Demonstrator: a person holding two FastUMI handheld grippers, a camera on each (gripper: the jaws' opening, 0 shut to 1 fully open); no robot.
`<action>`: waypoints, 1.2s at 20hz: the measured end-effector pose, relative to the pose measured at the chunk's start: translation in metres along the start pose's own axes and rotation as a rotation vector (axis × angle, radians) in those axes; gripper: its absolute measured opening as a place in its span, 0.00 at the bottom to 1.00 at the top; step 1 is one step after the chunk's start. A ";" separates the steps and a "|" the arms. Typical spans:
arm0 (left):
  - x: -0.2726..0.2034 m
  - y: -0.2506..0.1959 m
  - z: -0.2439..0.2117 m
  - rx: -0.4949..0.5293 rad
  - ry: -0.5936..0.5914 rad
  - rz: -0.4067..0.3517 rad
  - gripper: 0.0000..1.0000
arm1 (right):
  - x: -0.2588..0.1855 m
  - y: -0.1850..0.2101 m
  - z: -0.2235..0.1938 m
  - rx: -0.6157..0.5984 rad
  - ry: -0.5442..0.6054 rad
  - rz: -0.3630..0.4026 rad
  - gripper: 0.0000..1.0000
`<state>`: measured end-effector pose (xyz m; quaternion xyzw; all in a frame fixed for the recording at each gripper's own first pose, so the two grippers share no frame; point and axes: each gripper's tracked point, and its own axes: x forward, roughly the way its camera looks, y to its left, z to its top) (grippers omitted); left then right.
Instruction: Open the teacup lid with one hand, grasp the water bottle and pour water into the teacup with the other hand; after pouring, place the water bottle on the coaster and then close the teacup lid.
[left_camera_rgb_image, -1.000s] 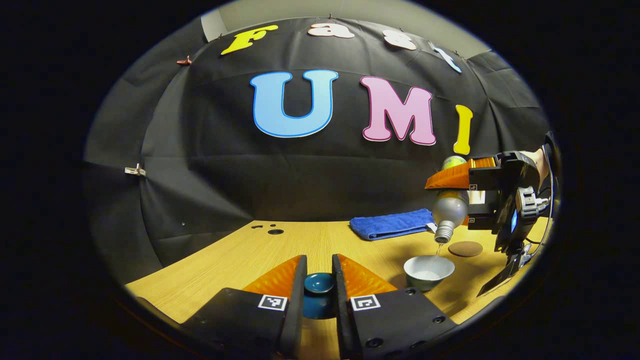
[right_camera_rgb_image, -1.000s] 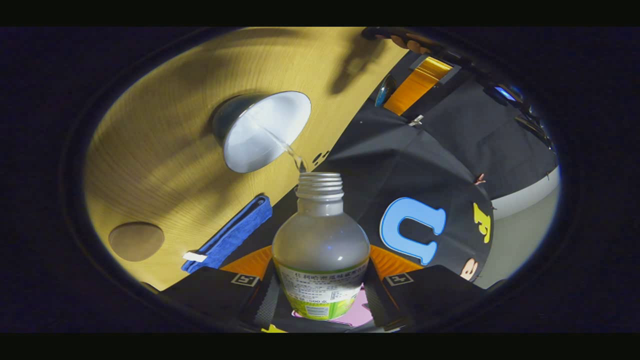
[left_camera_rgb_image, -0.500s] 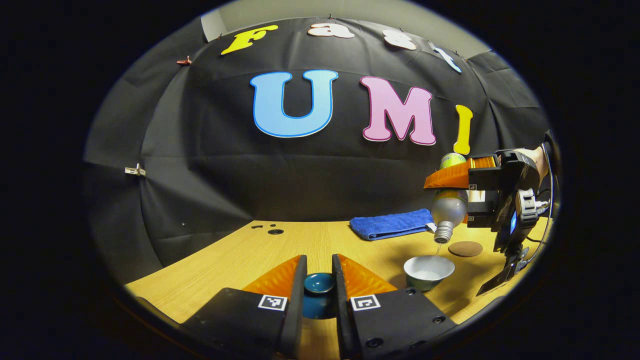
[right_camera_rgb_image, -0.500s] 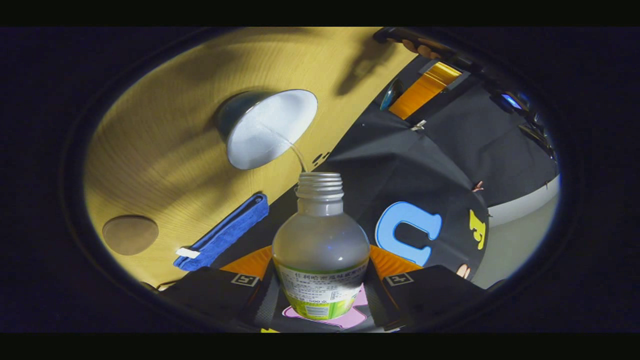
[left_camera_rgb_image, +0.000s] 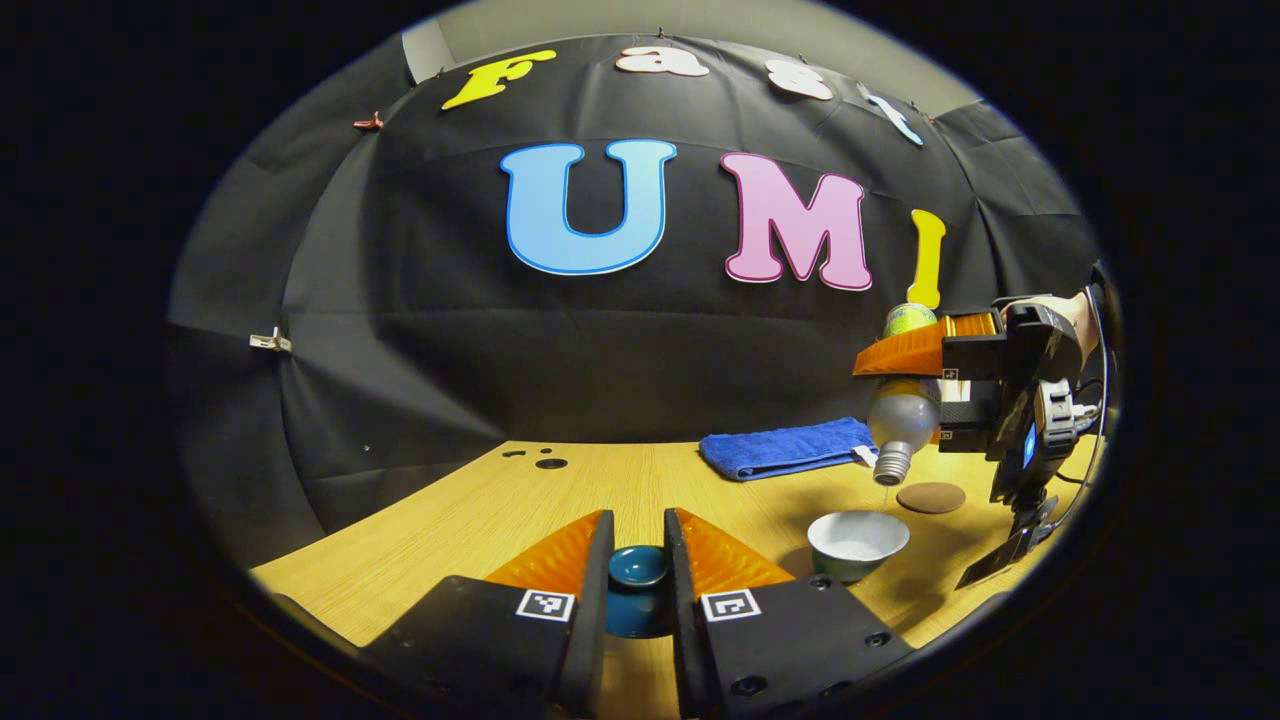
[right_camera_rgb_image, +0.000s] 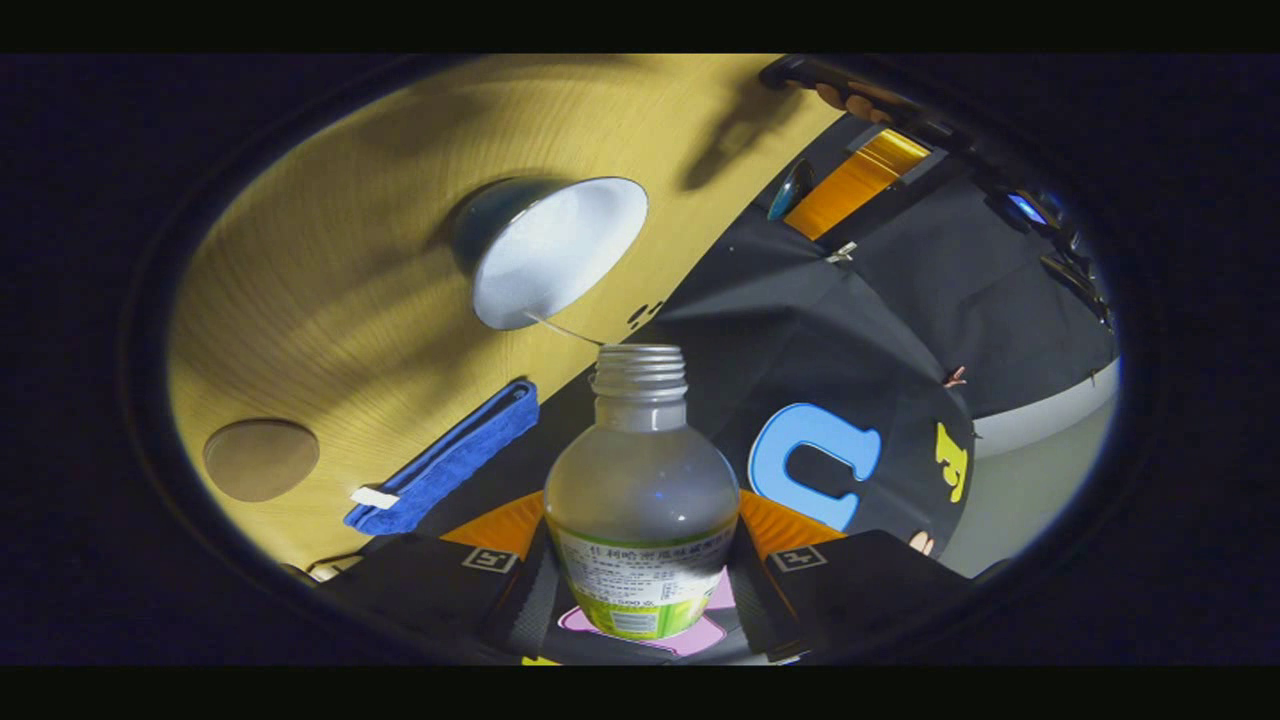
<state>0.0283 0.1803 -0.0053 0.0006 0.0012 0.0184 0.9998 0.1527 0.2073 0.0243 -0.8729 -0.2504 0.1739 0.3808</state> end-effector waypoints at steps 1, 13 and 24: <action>0.000 0.000 0.000 0.000 0.000 0.000 0.32 | 0.000 0.000 0.002 -0.005 -0.001 0.004 0.75; 0.002 0.001 0.000 0.000 -0.001 0.012 0.32 | -0.014 0.002 -0.004 0.143 0.082 -0.009 0.76; 0.002 0.000 0.000 0.002 -0.002 -0.001 0.32 | -0.039 0.034 -0.008 1.206 0.313 -0.004 0.76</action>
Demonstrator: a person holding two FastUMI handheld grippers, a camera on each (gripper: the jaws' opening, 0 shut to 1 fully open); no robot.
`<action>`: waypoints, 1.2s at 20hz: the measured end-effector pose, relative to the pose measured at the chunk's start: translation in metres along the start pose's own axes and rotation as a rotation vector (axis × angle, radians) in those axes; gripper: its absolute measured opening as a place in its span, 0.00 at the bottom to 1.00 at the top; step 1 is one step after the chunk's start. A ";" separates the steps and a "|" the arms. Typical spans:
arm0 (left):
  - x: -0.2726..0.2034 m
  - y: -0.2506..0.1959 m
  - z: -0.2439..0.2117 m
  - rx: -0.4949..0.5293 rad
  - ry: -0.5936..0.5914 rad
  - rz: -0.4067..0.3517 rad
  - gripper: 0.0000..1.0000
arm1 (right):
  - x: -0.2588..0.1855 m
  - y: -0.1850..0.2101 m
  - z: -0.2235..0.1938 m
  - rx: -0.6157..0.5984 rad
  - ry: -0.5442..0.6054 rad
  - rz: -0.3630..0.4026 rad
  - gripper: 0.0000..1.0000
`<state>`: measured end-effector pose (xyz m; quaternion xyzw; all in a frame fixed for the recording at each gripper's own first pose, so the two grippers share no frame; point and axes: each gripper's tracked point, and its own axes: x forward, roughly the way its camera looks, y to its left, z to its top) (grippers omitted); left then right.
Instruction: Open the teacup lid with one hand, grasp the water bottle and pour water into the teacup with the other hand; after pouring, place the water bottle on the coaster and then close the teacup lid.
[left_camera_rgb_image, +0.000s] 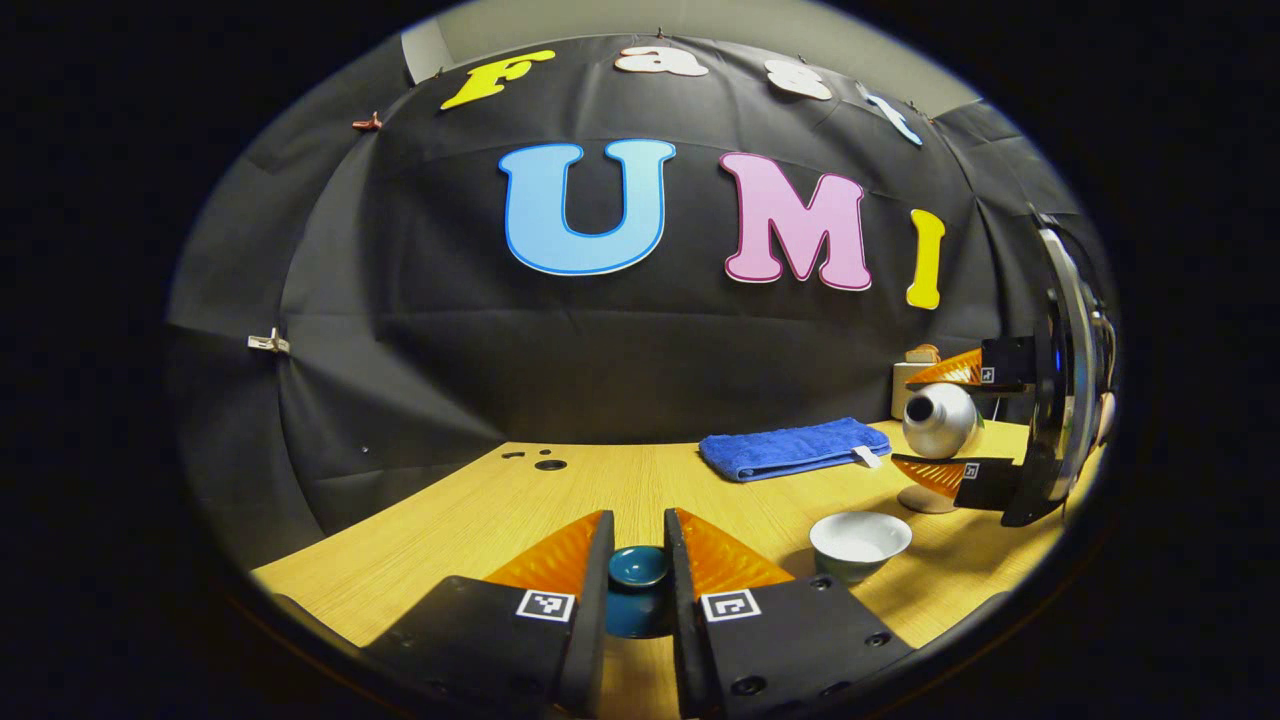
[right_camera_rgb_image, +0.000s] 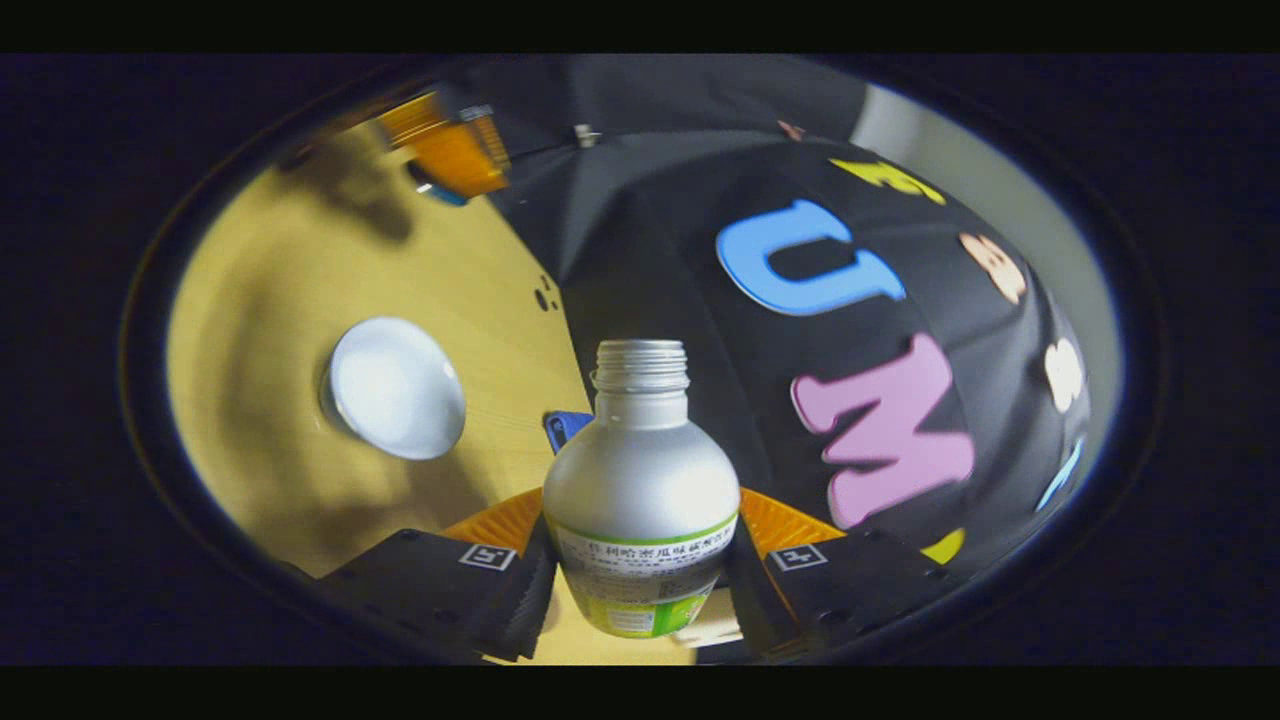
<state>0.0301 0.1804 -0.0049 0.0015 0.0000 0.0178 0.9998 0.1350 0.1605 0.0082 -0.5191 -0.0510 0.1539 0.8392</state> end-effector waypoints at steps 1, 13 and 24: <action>0.000 -0.001 0.000 0.000 0.000 0.000 0.32 | -0.002 -0.007 -0.004 0.112 0.020 0.003 0.77; 0.000 0.000 0.001 0.000 0.000 0.000 0.34 | 0.016 -0.071 -0.052 0.979 0.030 -0.086 0.76; 0.000 0.001 0.001 0.001 0.000 0.013 0.32 | 0.047 -0.038 -0.099 1.176 0.058 -0.059 0.80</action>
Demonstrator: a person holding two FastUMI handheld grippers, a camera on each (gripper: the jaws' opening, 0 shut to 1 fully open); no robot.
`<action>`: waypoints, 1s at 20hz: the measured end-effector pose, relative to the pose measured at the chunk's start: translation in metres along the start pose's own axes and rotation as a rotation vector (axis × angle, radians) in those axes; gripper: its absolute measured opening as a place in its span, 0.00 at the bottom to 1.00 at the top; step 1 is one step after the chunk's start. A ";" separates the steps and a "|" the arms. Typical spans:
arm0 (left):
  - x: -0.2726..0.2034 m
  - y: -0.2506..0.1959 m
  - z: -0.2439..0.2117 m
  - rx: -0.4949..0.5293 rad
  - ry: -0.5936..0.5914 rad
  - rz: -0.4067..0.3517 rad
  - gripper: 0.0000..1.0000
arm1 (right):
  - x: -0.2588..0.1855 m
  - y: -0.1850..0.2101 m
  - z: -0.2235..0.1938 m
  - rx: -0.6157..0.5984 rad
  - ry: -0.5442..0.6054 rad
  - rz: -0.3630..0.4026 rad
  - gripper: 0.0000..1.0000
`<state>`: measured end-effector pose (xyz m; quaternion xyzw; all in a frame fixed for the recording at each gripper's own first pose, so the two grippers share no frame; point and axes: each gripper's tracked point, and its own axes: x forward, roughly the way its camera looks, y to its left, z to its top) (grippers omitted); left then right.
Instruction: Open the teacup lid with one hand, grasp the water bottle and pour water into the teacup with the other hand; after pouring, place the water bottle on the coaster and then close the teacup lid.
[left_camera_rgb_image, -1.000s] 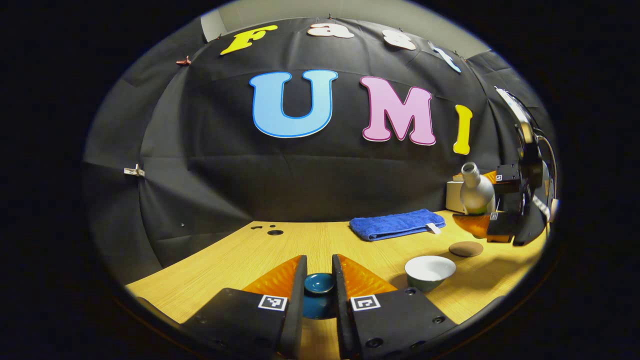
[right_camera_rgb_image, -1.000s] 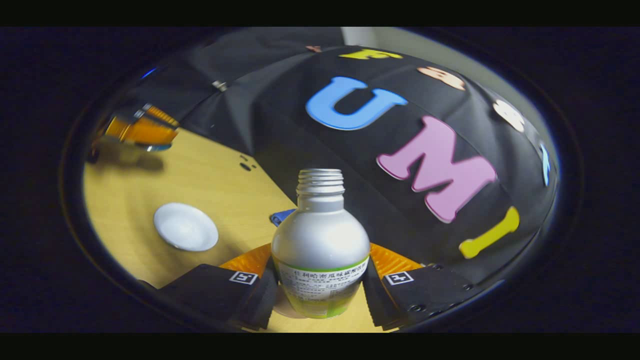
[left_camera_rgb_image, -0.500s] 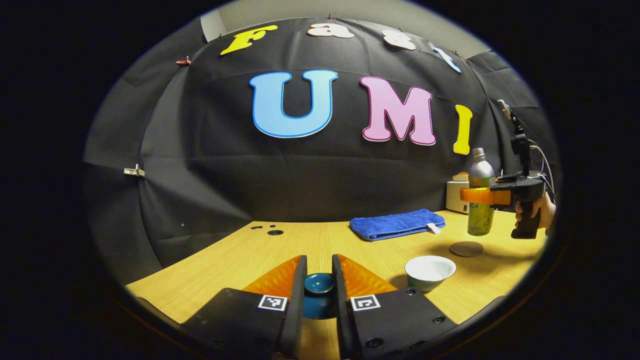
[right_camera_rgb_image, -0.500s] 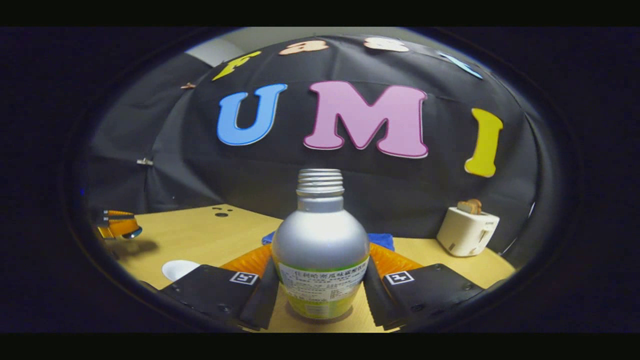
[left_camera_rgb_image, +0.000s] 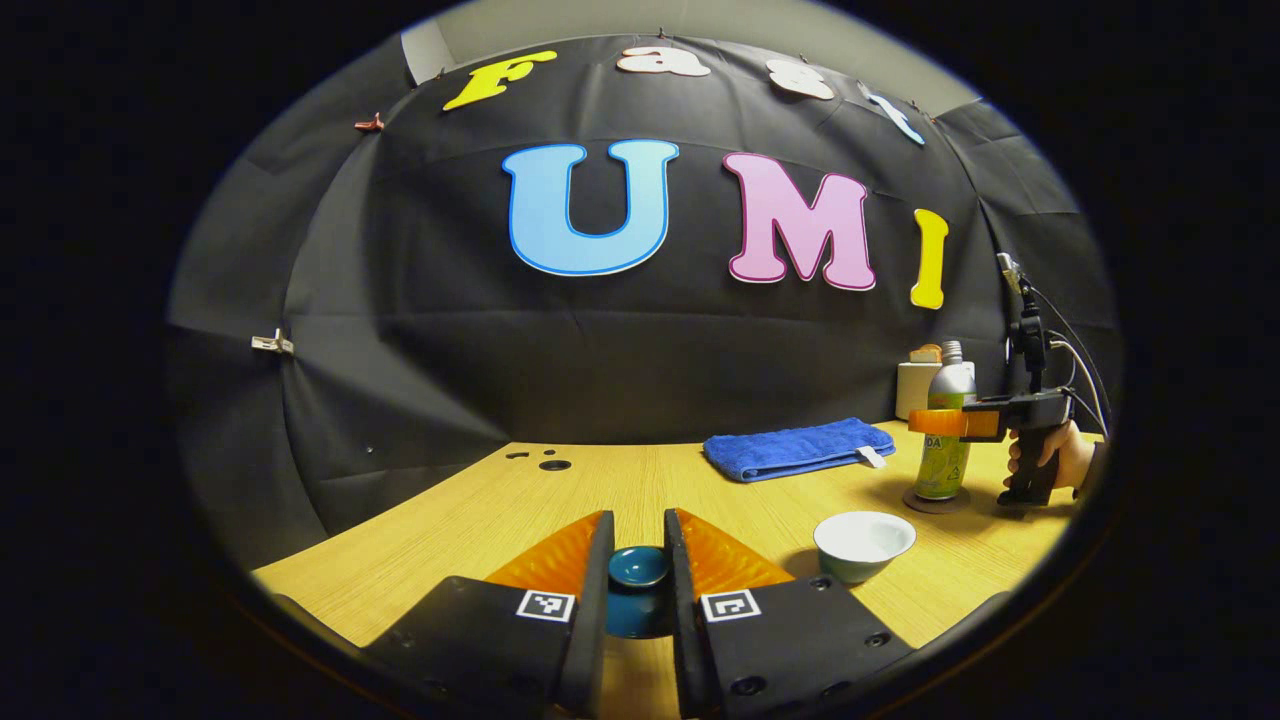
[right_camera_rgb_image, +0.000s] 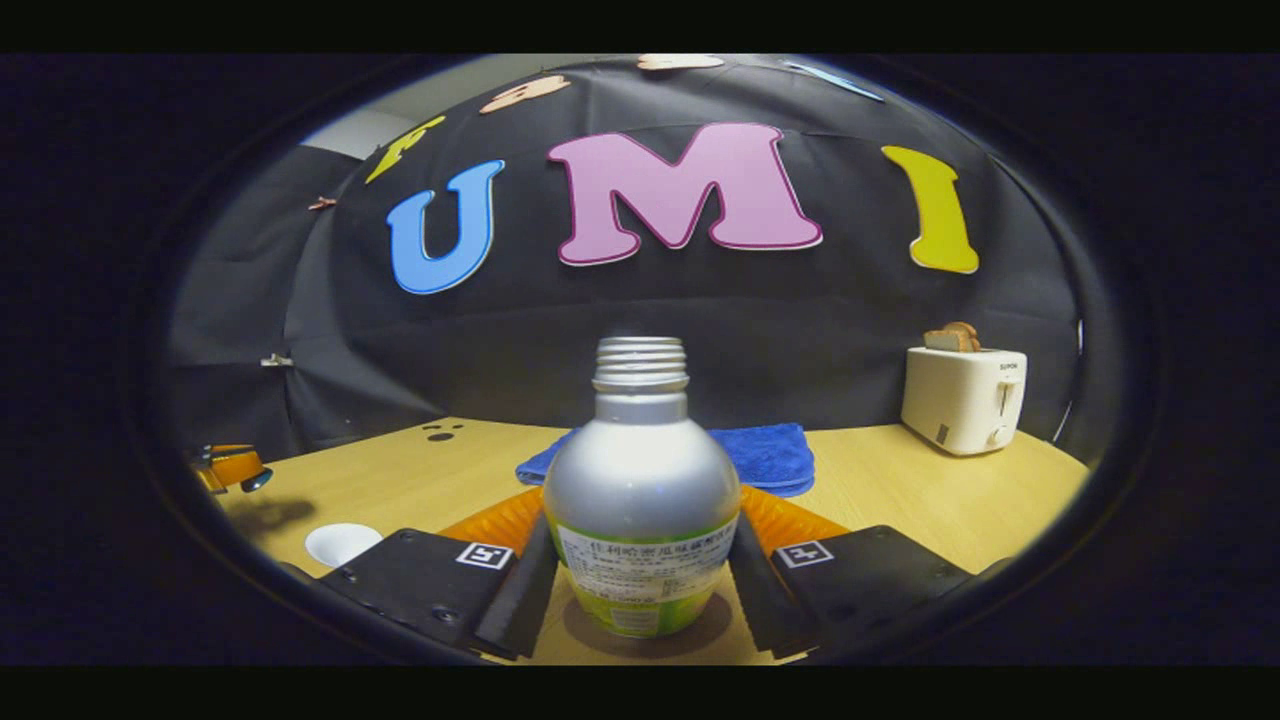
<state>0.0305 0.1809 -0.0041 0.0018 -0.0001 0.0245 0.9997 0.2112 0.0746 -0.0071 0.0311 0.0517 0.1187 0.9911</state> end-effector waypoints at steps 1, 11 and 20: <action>0.000 0.000 0.000 0.000 0.000 0.000 0.32 | 0.001 0.000 -0.001 -0.005 0.001 0.004 0.80; 0.000 0.001 0.001 0.000 0.001 0.000 0.32 | -0.006 0.012 -0.004 -0.133 0.001 0.035 0.99; -0.002 0.001 0.000 -0.002 0.004 0.014 0.34 | -0.051 0.001 -0.013 -0.173 0.051 0.004 0.96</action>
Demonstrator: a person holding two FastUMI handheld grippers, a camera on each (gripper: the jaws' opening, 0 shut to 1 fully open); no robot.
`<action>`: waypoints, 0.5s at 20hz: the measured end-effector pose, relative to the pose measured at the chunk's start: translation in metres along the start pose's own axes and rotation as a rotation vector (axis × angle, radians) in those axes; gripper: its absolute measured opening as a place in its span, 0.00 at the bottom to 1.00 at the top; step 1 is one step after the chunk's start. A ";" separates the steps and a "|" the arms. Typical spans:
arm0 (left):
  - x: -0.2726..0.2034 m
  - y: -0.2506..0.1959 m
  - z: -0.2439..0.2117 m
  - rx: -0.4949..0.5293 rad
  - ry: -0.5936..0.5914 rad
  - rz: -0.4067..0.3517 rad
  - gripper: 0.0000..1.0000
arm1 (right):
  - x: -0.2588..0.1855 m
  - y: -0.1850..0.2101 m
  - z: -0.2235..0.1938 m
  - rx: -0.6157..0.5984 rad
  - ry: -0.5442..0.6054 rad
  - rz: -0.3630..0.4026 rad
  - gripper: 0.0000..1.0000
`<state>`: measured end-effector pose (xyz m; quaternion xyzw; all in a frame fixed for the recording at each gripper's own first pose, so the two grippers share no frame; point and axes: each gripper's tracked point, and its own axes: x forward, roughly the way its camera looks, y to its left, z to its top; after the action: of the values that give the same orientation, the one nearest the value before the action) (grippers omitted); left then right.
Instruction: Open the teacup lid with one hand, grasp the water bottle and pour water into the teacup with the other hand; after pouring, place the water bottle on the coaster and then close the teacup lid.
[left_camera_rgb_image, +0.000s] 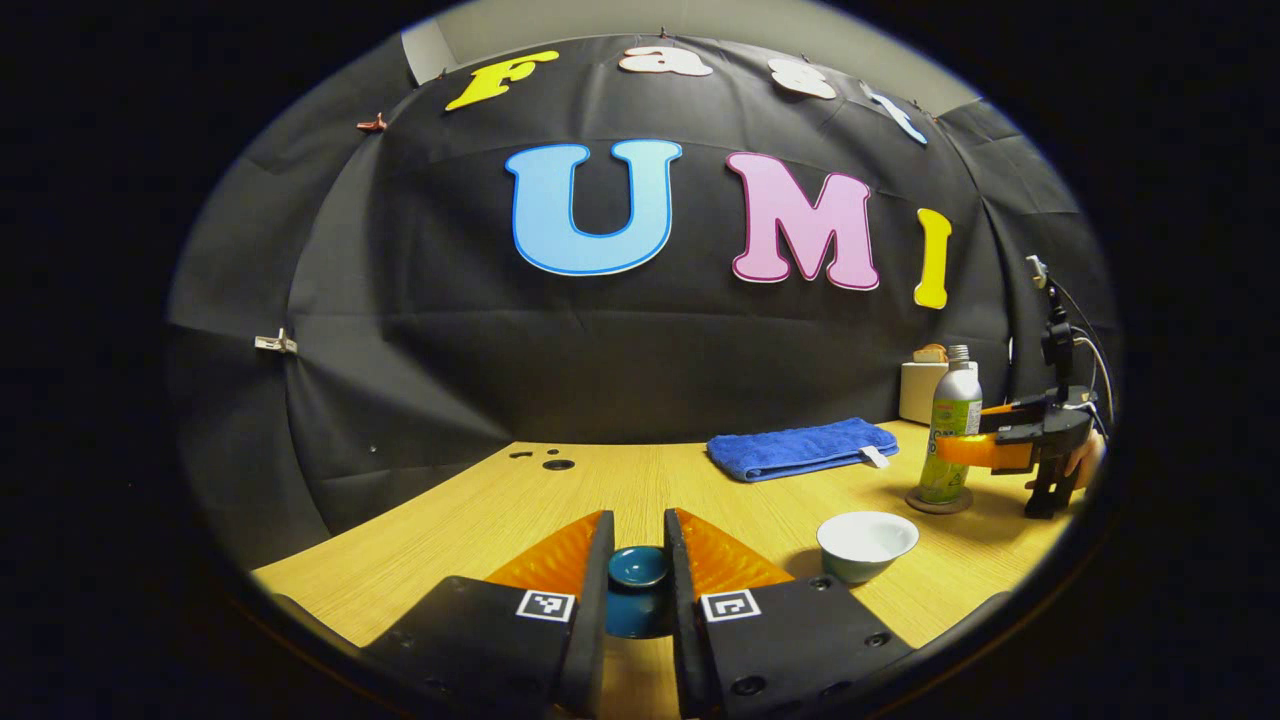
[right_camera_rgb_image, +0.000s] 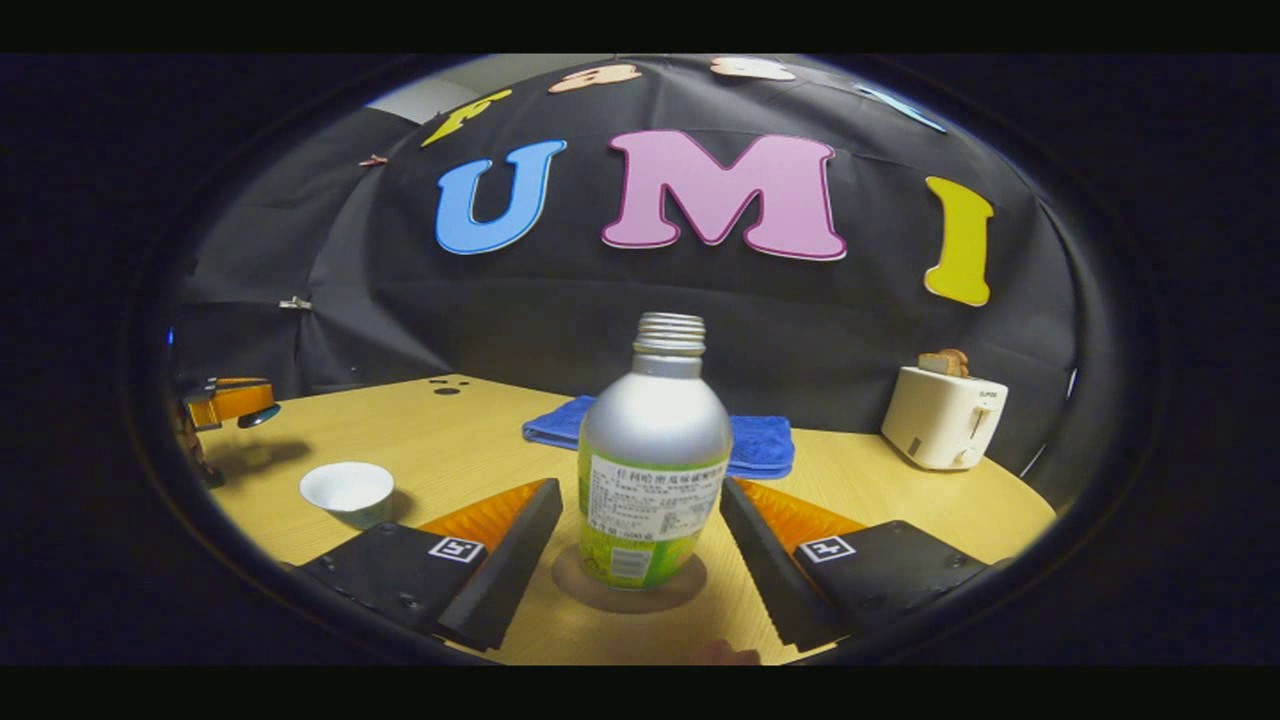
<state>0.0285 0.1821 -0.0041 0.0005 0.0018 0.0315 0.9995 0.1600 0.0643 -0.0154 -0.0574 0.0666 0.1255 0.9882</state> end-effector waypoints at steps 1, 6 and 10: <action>0.000 0.000 0.000 0.000 0.001 0.003 0.32 | -0.007 -0.003 0.001 0.000 -0.005 -0.006 0.98; -0.010 -0.017 0.000 0.000 -0.001 -0.013 0.32 | -0.051 -0.011 0.002 -0.029 -0.040 -0.036 0.98; -0.018 -0.041 0.001 0.001 -0.002 -0.033 0.34 | -0.079 0.014 -0.004 -0.015 -0.049 0.035 0.98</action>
<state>0.0134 0.1400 -0.0035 0.0008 0.0008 0.0150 0.9999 0.0800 0.0581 -0.0092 -0.0604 0.0425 0.1447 0.9867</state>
